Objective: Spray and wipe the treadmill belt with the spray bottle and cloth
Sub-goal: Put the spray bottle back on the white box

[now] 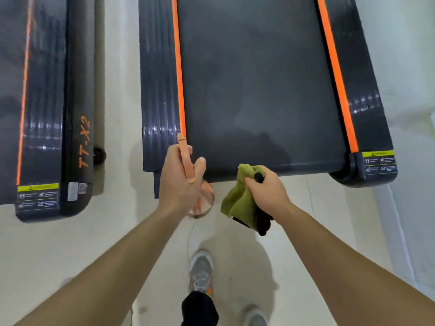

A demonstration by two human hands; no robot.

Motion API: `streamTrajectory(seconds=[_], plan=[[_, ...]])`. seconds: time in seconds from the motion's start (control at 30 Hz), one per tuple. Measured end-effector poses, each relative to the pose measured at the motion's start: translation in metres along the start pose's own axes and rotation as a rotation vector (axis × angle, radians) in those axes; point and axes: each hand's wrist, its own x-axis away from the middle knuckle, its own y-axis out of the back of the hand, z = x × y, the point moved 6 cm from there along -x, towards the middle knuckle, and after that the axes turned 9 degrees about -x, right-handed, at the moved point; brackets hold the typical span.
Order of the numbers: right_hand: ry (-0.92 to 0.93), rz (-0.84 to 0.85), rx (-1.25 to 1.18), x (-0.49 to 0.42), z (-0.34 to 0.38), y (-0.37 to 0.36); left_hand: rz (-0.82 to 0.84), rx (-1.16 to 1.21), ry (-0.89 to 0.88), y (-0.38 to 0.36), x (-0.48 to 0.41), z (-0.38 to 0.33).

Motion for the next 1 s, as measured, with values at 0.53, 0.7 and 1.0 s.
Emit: streamTrajectory(seconds=[0.53, 0.7, 1.0], plan=[[-0.229, 0.181, -0.336, 0.045, 0.06, -0.072, -0.229, -0.217, 0.176, 0.076, 0.046, 0.025], [-0.193, 0.298, -0.156, 0.073, 0.064, -0.101, -0.295, -0.28, 0.316, 0.117, 0.085, 0.052], [-0.069, 0.502, 0.165, 0.165, 0.049, -0.247, -0.411, -0.132, 0.556, 0.206, 0.19, 0.161]])
